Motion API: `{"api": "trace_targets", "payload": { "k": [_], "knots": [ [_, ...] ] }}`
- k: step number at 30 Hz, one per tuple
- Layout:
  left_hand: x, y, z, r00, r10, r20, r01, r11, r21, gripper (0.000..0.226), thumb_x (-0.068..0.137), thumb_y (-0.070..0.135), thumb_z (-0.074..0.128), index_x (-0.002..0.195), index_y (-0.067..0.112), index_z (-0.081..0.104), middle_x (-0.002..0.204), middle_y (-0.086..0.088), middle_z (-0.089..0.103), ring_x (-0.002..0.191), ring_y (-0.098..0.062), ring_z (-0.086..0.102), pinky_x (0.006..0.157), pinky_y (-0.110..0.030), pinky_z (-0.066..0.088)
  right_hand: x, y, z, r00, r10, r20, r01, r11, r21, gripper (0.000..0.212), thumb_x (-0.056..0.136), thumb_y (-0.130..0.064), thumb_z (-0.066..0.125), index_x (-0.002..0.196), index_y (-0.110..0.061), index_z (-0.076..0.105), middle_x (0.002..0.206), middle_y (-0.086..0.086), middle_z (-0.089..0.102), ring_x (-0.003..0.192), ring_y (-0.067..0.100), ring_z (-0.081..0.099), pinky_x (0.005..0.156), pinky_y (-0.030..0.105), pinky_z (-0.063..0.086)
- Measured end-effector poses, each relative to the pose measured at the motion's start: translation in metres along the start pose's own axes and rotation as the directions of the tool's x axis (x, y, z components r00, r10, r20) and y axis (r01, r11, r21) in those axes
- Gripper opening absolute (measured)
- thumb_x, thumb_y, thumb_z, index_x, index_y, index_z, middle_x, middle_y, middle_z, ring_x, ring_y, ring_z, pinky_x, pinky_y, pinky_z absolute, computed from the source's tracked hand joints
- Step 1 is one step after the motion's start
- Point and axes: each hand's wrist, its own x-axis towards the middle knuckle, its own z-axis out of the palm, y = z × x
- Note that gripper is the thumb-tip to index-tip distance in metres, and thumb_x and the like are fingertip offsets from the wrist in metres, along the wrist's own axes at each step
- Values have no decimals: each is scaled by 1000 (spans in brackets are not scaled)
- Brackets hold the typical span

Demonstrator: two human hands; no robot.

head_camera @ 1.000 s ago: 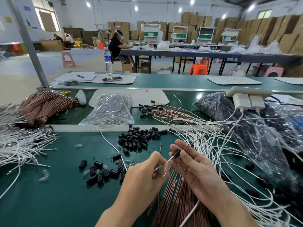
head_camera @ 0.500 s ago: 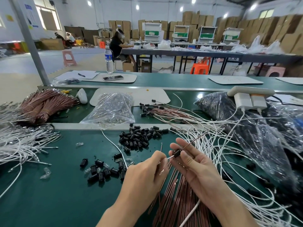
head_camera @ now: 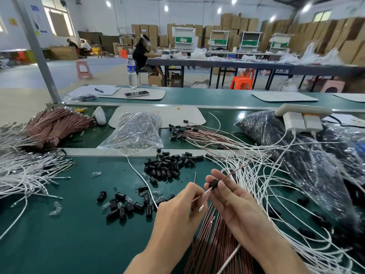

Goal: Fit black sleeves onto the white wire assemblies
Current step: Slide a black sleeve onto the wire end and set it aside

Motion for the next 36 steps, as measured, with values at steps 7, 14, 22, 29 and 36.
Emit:
{"api": "trace_targets", "payload": {
  "k": [7, 14, 22, 29, 36],
  "knots": [
    [0, 1, 2, 999, 10, -50, -12, 999, -32, 12, 94, 48, 51, 91, 37, 49, 76, 16, 57, 56, -16, 50, 47, -26, 41, -1, -2, 2, 1000, 5, 0, -5, 1000, -3, 37, 82, -5, 65, 118, 1, 71, 111, 19, 73, 94, 25, 75, 74, 28, 62],
    [1, 2, 0, 998, 23, -59, -24, 1000, -20, 12, 93, 45, 52, 88, 34, 50, 76, 14, 57, 55, -16, 49, 48, -29, 44, -1, -1, 2, 1000, 24, -6, -24, 999, -26, 31, 81, -7, 67, 110, -2, 76, 110, 19, 74, 93, 24, 75, 73, 27, 61],
    [6, 0, -3, 993, 99, -71, -84, 978, 193, 18, 92, 28, 62, 81, 26, 47, 69, 11, 53, 53, -10, 42, 43, -18, 35, -1, -3, 1, 1000, 7, -20, -8, 997, -78, 28, 80, -9, 67, 106, -5, 78, 110, 18, 74, 92, 21, 75, 72, 25, 61],
    [6, -4, -4, 986, 136, -100, -110, 968, 227, 22, 87, 28, 65, 81, 27, 44, 70, 12, 53, 53, -9, 42, 43, -21, 40, 0, -3, 2, 999, -15, -45, 9, 992, -124, 27, 79, -10, 68, 104, -8, 79, 110, 17, 75, 93, 21, 75, 73, 25, 61],
    [6, -4, -1, 982, 158, -104, -127, 958, 259, 16, 91, 29, 55, 80, 25, 45, 65, 10, 51, 52, -11, 32, 41, -16, 28, 1, 0, 2, 999, -27, -45, 22, 992, -123, 25, 81, -9, 66, 102, -7, 80, 109, 18, 75, 91, 21, 76, 72, 24, 61]
  ]
}}
